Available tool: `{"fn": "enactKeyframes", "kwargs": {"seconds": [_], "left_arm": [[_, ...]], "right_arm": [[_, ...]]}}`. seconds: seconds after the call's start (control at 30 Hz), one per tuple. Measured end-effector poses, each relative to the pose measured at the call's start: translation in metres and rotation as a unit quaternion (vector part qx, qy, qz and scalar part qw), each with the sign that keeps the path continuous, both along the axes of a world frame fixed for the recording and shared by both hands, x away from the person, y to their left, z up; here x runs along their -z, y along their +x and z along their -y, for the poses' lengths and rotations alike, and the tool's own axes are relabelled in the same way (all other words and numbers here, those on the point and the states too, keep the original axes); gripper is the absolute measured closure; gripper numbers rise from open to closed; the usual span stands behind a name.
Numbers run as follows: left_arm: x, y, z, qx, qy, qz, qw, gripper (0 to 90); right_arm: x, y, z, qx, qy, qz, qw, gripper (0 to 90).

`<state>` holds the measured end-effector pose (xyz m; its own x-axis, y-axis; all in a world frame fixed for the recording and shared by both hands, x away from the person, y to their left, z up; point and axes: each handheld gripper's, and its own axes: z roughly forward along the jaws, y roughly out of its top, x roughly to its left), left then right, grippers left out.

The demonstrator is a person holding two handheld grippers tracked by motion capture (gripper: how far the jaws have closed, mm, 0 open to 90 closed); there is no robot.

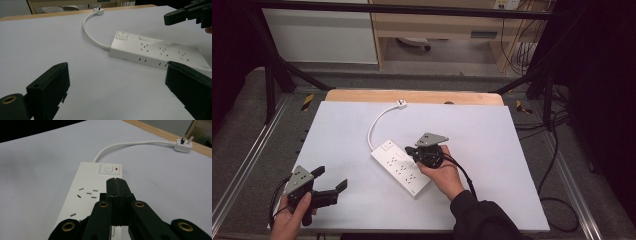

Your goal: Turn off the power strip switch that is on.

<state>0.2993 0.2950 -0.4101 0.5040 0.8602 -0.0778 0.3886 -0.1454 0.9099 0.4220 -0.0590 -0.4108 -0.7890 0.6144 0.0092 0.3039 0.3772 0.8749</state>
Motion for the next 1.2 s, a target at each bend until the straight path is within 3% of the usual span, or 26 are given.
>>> {"fn": "enactKeyframes", "kwargs": {"seconds": [1.2], "left_arm": [[0.0,0.0,0.0,0.002,0.001,0.0,1.0,5.6]], "right_arm": [[0.028,-0.001,0.006,0.002,-0.01,-0.031,0.9995,90.0]]}}
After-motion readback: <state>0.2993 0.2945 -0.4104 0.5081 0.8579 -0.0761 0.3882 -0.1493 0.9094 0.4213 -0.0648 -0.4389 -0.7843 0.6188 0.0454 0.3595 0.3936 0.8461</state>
